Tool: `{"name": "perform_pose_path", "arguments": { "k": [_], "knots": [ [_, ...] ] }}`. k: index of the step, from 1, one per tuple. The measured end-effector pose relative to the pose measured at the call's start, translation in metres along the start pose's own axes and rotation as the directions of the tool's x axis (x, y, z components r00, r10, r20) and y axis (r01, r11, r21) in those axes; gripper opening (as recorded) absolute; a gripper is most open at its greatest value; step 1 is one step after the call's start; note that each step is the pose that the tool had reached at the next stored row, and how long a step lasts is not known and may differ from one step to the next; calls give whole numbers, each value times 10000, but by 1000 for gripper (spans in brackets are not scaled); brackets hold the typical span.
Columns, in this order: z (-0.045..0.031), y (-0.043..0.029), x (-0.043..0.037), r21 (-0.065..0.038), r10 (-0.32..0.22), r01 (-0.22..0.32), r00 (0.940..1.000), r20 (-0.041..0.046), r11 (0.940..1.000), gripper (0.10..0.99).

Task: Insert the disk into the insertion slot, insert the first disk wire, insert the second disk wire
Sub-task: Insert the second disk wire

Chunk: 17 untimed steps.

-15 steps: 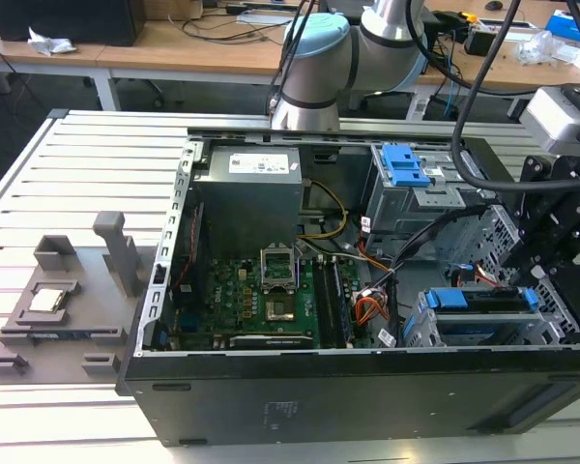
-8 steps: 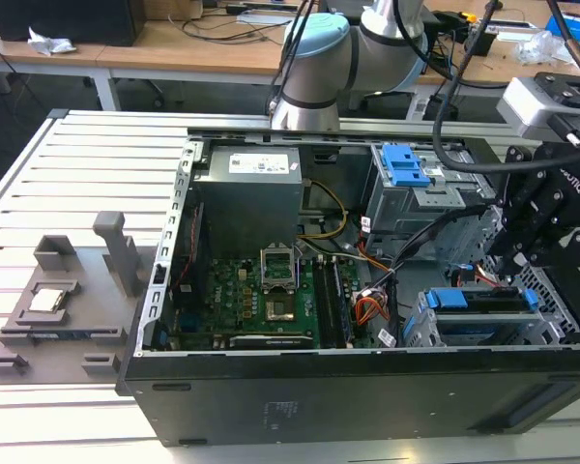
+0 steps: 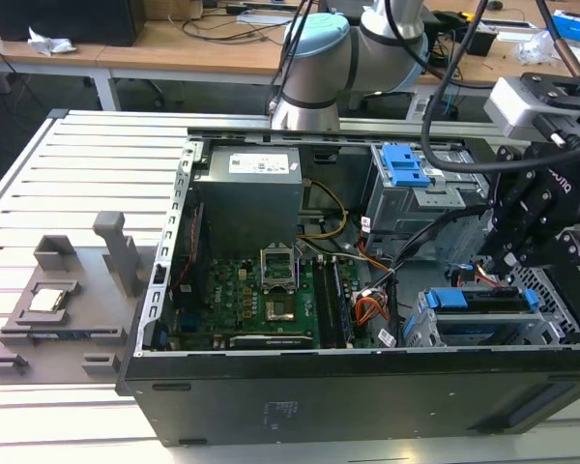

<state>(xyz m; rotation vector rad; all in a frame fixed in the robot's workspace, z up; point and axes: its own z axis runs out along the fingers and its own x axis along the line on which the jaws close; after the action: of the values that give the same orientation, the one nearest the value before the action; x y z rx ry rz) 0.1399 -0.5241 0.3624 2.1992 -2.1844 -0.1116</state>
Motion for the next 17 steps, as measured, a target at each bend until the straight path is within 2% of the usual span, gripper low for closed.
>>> {"name": "perform_pose_path", "arguments": {
  "k": [3,7,8,9,11,12,13,15,16,17],
  "knots": [
    [18,43,-22,0,0,0,10000,-2,10000,302],
    [38,65,-44,0,-2,2,10000,-8,10000,302],
    [42,66,-53,0,-1,1,10000,-15,10000,302],
    [50,71,-74,0,6,-6,10000,-61,10000,302],
    [58,81,-99,-1,19,-19,9997,-233,10000,302],
    [64,94,-117,-1,31,-31,9992,-387,10000,302],
    [74,119,-142,-2,48,-48,9981,-620,10000,302],
    [92,175,-169,-2,77,-78,9951,-981,10000,302],
    [125,214,-184,-2,74,-74,9935,-1135,10000,302],
    [142,215,-196,-4,16,-16,9935,-1141,10000,302]
  ]
}}
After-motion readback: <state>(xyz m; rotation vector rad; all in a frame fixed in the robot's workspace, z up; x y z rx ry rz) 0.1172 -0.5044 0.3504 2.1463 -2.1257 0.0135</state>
